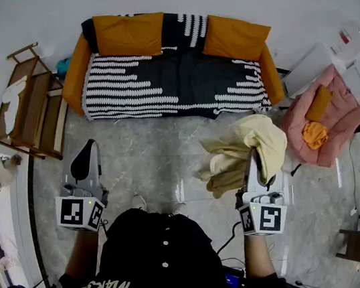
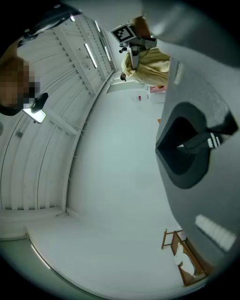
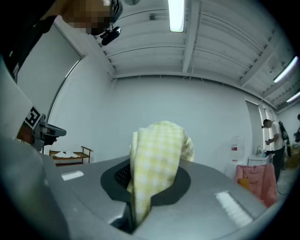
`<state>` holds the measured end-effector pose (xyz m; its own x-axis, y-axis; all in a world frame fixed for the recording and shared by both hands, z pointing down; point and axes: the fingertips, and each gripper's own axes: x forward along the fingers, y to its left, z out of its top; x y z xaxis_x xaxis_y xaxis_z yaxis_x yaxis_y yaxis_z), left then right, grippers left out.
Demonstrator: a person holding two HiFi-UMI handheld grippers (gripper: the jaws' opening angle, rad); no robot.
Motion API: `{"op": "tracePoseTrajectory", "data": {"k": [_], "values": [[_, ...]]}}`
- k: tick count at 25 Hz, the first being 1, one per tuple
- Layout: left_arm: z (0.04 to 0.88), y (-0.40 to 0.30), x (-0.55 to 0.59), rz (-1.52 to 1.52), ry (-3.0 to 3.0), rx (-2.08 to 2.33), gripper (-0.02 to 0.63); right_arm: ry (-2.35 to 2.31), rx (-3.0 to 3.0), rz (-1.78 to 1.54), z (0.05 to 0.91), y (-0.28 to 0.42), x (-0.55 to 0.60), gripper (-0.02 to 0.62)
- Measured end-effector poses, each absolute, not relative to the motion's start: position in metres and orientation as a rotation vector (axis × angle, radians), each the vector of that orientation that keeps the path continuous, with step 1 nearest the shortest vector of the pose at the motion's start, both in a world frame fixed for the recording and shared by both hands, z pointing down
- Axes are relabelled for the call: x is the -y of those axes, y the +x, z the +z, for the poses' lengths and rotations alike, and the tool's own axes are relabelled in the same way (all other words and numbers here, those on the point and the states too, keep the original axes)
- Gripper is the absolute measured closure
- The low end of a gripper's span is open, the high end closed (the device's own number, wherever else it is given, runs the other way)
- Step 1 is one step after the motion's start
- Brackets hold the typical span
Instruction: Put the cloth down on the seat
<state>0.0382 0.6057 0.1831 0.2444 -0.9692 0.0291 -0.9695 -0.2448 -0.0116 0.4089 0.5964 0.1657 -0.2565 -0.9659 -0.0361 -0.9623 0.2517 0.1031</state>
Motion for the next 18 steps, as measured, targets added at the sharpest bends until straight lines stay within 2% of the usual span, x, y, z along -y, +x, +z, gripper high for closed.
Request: {"op": "tracePoseTrajectory", "data": {"k": [18], "values": [[0.183, 0.02, -0.598, 0.052, 2.486, 1.904, 0.606, 1.873, 2.46, -0.15, 0.168, 0.384, -0.591, 0.538]]}}
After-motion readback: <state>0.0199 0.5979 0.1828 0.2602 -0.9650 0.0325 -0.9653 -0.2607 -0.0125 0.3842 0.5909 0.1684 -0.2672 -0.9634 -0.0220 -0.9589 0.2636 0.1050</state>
